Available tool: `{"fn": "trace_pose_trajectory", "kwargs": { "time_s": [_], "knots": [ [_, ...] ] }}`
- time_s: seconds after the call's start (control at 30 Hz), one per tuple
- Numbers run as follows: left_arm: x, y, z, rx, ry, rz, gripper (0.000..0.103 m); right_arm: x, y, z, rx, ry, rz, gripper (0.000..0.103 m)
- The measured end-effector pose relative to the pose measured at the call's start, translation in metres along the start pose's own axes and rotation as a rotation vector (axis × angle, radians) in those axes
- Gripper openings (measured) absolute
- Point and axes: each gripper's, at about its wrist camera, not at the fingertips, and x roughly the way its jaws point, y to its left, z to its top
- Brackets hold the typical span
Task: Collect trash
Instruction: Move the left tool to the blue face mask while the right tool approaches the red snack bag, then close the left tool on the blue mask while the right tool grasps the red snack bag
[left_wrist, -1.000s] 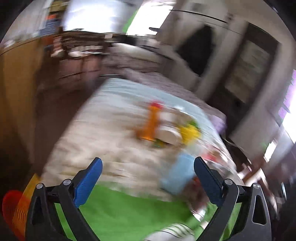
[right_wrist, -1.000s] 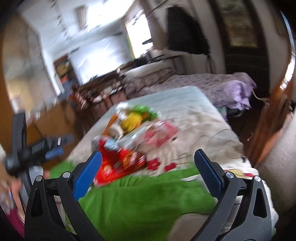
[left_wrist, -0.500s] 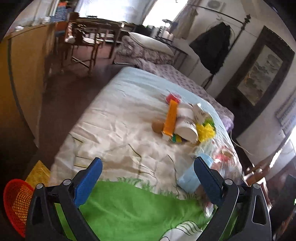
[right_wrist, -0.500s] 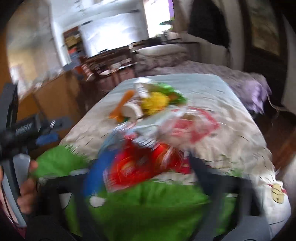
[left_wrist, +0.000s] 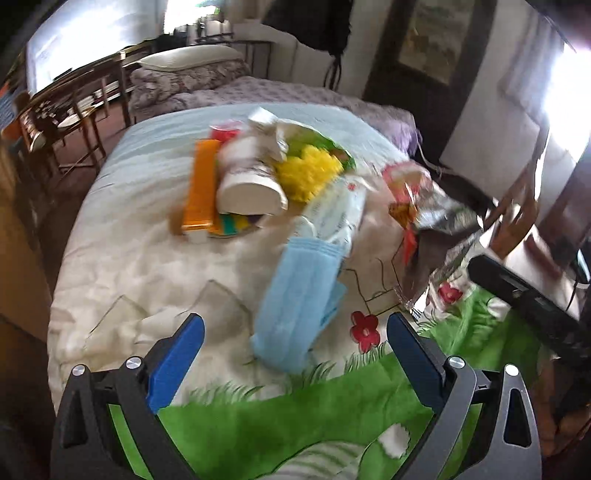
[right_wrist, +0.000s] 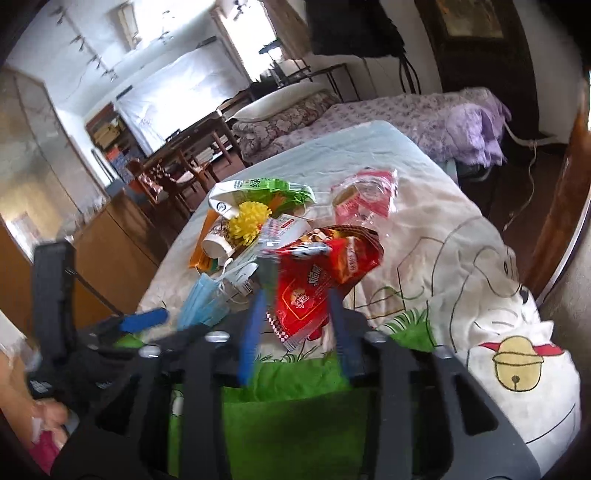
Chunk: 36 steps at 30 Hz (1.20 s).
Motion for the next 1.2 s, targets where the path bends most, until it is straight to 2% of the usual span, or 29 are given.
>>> {"fn": "trace_pose_trajectory", "kwargs": {
  "time_s": [0.07, 0.13, 0.17, 0.23, 0.27, 0.4, 0.5, 0.6, 0.7, 0.73, 1.0, 1.07, 1.17, 1.2],
  "knots": [
    [0.008, -0.008, 0.001, 0.028, 0.013, 0.030, 0.093, -0.002, -0.006, 0.002, 0.034, -0.013, 0.014, 0.053],
    [0.013, -0.015, 0.001, 0.060, 0.012, 0.042, 0.072, -0.002, -0.007, 0.002, 0.035, -0.018, 0.024, 0.056],
    [0.014, -0.017, 0.001, 0.069, 0.011, 0.043, 0.068, -0.002, -0.007, 0.002, 0.035, -0.021, 0.029, 0.058],
    [0.013, -0.020, 0.000, 0.077, -0.005, 0.044, 0.050, -0.004, -0.009, 0.002, 0.047, -0.036, 0.043, 0.062],
    [0.012, -0.019, 0.000, 0.074, -0.013, 0.036, 0.048, -0.005, -0.010, 0.002, 0.052, -0.041, 0.048, 0.064],
    [0.009, -0.013, 0.002, 0.050, -0.029, -0.006, 0.048, -0.006, -0.012, 0.003, 0.062, -0.044, 0.058, 0.066],
    [0.022, -0.010, 0.002, 0.036, 0.030, 0.001, 0.067, -0.005, -0.013, 0.003, 0.055, -0.044, 0.055, 0.068],
    [0.035, -0.003, 0.004, -0.001, 0.091, -0.002, 0.073, -0.005, -0.012, 0.002, 0.060, -0.046, 0.056, 0.068],
    [0.039, 0.006, 0.006, -0.052, 0.111, -0.050, 0.096, -0.004, -0.010, 0.002, 0.062, -0.047, 0.058, 0.069],
    [0.041, 0.007, 0.007, -0.060, 0.117, -0.061, 0.097, -0.004, -0.011, 0.002, 0.062, -0.047, 0.058, 0.069],
    [0.051, -0.003, 0.011, -0.034, 0.116, 0.004, 0.097, -0.005, -0.008, 0.002, 0.069, -0.051, 0.063, 0.071],
    [0.050, -0.002, 0.011, -0.050, 0.109, -0.012, 0.097, -0.005, -0.008, 0.002, 0.069, -0.051, 0.062, 0.072],
    [0.041, 0.015, 0.008, -0.164, 0.060, -0.113, 0.096, -0.005, -0.009, 0.003, 0.072, -0.052, 0.064, 0.072],
    [0.038, 0.021, 0.009, -0.198, 0.041, -0.132, 0.087, -0.004, -0.008, 0.004, 0.073, -0.052, 0.064, 0.072]
  ]
}}
